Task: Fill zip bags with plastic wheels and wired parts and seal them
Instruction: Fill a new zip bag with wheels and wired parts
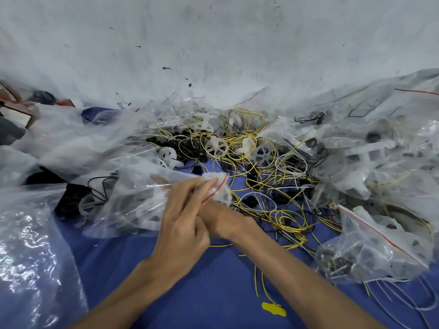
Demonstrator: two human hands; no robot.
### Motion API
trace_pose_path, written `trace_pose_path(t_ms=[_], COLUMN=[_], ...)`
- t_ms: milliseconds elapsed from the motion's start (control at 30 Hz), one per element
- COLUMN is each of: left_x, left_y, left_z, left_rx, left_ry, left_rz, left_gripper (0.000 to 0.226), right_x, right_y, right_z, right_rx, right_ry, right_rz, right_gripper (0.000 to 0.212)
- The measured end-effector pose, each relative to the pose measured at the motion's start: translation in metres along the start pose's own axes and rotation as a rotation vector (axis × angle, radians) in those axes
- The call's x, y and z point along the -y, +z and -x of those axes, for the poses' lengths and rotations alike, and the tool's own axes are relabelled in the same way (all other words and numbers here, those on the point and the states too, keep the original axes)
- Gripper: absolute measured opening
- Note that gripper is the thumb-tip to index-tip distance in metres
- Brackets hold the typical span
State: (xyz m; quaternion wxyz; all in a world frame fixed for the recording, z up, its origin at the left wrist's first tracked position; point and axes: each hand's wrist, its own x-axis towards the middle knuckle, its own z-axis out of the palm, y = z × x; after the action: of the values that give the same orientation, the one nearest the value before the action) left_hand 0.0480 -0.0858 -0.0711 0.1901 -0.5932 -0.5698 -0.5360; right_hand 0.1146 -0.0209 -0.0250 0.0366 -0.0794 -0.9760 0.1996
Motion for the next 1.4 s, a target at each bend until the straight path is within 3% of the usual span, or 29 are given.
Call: trace_pose_path(t_ms=[67,167,233,300,467,600,667,767,867,967,1067,1167,1300,1400], left_x=[-0.002,0.0,0.003,0.003,0.002,-0.003,-0.006,-0.001,0.007,0.012,0.013,0.013,0.013,0.016], left_y=[-0.001,-0.005,-0.008,-0.009,-0.008,-0.006,-0.004,-0.005,-0.012,-0.015,-0.014,-0.013,-0.011,-0.006], left_z=[-0.003,-0.006,-0.005,-0.005,-0.007,-0.005,-0.004,-0.006,-0.011,-0.013,-0.011,-0.01,-0.008,-0.004], left_rx=[-0.027,-0.037,-0.024,-0.006,-0.028,-0.039,-0.039,-0.094,-0.137,-0.14,-0.137,-0.155,-0.163,-0.133], left_ry=[-0.009,-0.073,-0.101,-0.114,-0.178,-0.199,-0.162,-0.245,-0.285,-0.267,-0.292,-0.28,-0.235,-0.178], left_rz=[0.044,0.074,0.023,-0.006,0.019,0.057,0.094,0.099,0.021,-0.038,-0.057,-0.067,-0.057,-0.062], left_gripper=[0.081,0.082,0.078,0.076,0.078,0.078,0.081,0.079,0.076,0.071,0.065,0.063,0.069,0.066], right_x=[0.009,0.012,0.008,0.004,0.004,0.007,0.01,0.003,0.002,-0.011,-0.037,-0.066,-0.088,-0.091], right_y=[-0.003,-0.001,-0.004,-0.002,-0.002,0.001,0.006,0.006,-0.012,-0.037,-0.056,-0.057,-0.05,-0.045], right_z=[0.0,-0.01,-0.019,-0.023,-0.032,-0.017,-0.009,-0.017,-0.025,-0.015,0.0,0.003,0.001,0.002], right_rx=[0.01,0.071,0.08,0.082,-0.144,-0.029,0.023,0.075,0.108,0.014,-0.268,-0.417,-0.244,-0.165], right_ry=[-0.005,0.008,0.032,0.059,0.107,0.056,0.055,0.082,0.033,0.003,0.098,0.187,0.301,0.29], right_rz=[-0.023,0.033,0.036,0.048,-0.117,-0.066,-0.093,-0.08,-0.024,-0.107,-0.365,-0.252,-0.095,-0.085], right_gripper=[0.02,0.036,0.021,0.028,0.023,0.049,0.047,0.044,0.015,0.019,0.014,0.016,0.034,0.036])
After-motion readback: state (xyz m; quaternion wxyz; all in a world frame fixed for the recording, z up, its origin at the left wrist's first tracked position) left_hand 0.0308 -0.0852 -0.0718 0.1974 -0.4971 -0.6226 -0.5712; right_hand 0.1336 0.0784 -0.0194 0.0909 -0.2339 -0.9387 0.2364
